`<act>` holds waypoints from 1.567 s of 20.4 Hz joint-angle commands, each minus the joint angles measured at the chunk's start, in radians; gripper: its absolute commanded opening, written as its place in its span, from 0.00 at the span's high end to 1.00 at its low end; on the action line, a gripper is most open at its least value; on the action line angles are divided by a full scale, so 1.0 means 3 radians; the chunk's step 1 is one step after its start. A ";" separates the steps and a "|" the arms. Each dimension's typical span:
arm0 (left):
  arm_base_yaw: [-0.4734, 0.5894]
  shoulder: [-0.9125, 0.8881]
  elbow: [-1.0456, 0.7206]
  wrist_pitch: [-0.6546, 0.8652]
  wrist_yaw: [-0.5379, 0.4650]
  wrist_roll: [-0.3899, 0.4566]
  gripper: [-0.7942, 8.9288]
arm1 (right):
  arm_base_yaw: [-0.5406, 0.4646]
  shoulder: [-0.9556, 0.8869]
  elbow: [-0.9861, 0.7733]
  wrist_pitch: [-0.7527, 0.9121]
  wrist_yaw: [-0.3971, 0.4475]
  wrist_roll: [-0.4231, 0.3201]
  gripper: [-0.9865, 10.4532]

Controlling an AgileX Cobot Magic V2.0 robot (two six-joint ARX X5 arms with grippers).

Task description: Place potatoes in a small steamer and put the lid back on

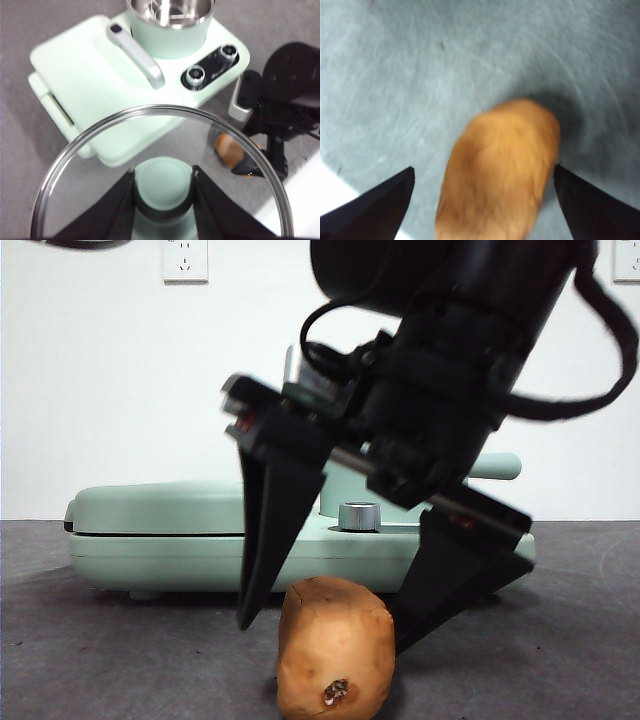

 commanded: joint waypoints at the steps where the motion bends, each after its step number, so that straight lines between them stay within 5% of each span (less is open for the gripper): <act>1: -0.0013 -0.0046 0.0046 0.0100 0.0004 -0.0047 0.91 | 0.0038 0.0130 0.0060 0.0034 0.0046 0.0079 0.53; 7: -0.0013 -0.0065 0.0046 0.0113 0.0004 -0.0046 0.91 | 0.0034 0.0150 0.0093 0.0057 0.0027 0.0108 0.79; 13: -0.0015 -0.0064 0.0046 0.0114 0.0004 -0.0047 0.91 | -0.0203 0.0145 0.1016 -0.0718 0.0109 -0.0234 0.79; 22: -0.0015 -0.0039 0.0046 0.0365 0.0005 -0.0061 0.91 | -0.1329 0.0773 0.3137 -0.1794 0.0131 -0.1068 0.79; 32: -0.0015 0.0150 0.0046 0.0498 0.0005 -0.0061 0.91 | -0.1668 0.1684 0.3967 -0.2064 0.0202 -0.1225 0.79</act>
